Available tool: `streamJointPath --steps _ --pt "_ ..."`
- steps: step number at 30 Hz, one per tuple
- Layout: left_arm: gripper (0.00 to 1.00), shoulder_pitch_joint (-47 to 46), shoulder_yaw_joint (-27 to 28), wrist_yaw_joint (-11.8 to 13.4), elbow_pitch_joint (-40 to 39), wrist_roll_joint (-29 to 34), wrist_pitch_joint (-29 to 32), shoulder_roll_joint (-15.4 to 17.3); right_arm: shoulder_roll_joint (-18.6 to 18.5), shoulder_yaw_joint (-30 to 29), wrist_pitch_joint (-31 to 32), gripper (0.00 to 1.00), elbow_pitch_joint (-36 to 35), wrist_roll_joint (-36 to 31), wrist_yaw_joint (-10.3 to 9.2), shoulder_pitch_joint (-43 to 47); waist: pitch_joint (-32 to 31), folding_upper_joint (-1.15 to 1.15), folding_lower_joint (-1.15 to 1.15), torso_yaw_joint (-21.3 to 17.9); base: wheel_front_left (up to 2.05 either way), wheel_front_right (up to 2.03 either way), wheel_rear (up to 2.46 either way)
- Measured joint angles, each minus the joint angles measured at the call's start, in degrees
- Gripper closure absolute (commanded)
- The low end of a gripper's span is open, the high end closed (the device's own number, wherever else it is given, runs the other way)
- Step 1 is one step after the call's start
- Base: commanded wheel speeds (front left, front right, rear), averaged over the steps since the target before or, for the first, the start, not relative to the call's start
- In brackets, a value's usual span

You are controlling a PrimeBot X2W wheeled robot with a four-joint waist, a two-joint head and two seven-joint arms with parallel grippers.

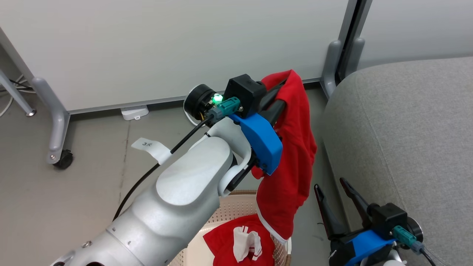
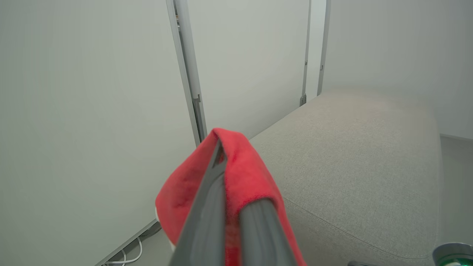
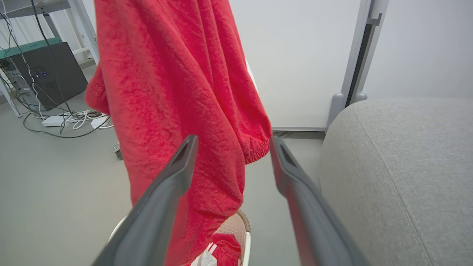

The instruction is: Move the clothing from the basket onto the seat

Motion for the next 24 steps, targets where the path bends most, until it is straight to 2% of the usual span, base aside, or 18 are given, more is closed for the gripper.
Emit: streamJointPath --steps 12,17,24 --pt "1.00 -1.8 -6.0 1.9 1.6 -5.2 -1.5 0.0 0.0 0.9 0.1 0.00 -0.1 0.4 0.00 0.0 -0.1 0.00 0.00 -1.1 0.00 0.00 0.00" --pt "1.00 -2.7 -7.8 2.4 2.6 -7.0 -2.3 0.0 0.0 3.6 0.5 0.00 -0.4 0.5 0.00 -1.0 0.0 0.00 0.00 -1.4 0.00 0.00 0.00" --pt "1.00 -3.6 -9.9 2.7 3.7 -8.7 -2.9 0.0 0.0 6.3 4.3 0.00 0.5 0.9 0.00 -5.4 0.7 0.00 0.00 -1.6 0.00 0.00 0.00"
